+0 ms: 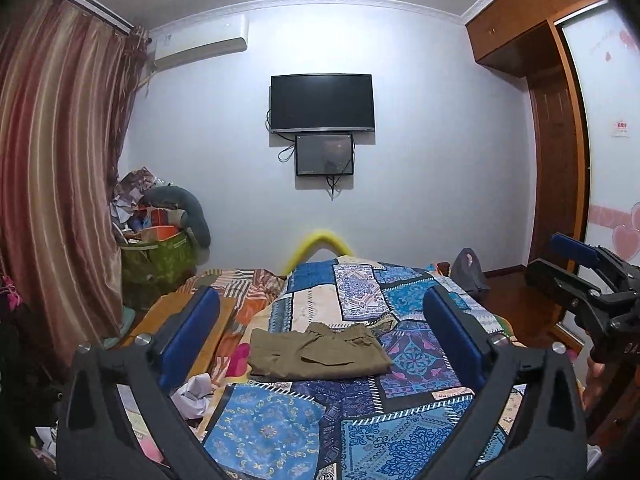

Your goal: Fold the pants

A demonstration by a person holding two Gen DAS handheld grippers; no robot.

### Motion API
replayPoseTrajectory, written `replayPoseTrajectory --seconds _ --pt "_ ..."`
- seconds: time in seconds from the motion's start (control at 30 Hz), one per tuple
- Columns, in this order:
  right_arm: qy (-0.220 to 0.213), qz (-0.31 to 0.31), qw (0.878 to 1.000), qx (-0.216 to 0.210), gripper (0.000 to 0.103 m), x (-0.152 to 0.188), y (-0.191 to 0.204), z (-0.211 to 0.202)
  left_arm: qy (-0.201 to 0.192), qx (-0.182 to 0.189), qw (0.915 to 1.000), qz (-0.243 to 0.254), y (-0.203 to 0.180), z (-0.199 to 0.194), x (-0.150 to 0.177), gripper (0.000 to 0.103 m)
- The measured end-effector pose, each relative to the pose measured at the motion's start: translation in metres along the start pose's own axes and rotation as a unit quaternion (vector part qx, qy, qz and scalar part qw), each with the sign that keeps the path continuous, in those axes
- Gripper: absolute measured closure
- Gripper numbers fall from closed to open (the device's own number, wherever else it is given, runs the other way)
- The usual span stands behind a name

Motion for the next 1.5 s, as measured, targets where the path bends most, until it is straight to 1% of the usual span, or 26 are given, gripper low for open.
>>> replayPoseTrajectory --seconds 0.4,0.6,0.77,1.0,1.5 --pt "0.015 0.003 1.0 0.001 0.0 0.004 0.0 0.002 0.014 0.011 0.9998 -0.007 0.002 0.008 0.006 0.0" --pt "0.019 0.004 1.0 0.001 0.0 0.005 0.001 0.002 0.013 0.007 0.9999 -0.008 0.004 0.01 0.007 0.0" --pt "0.021 0.006 1.0 0.001 0.0 0.006 -0.001 0.0 0.026 0.018 0.9994 -0.014 0.003 0.015 0.011 0.0" --pt "0.025 0.01 1.0 -0.001 0.0 0.007 -0.004 0.001 0.033 0.017 0.9991 -0.017 0.003 0.021 0.014 0.0" --pt "0.03 0.014 0.999 0.001 0.0 0.01 -0.007 0.004 0.037 0.022 0.9989 -0.015 0.003 0.024 0.017 0.0"
Point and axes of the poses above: each gripper's, at about its wrist camera, not at the fingertips, and z roughly the way its jaws point, y to its left, x to its underside, the point moved 9 cm from there along z, roughly the way its jaws point, and after that the axes turned 3 degrees about y, right-handed, at the moved point
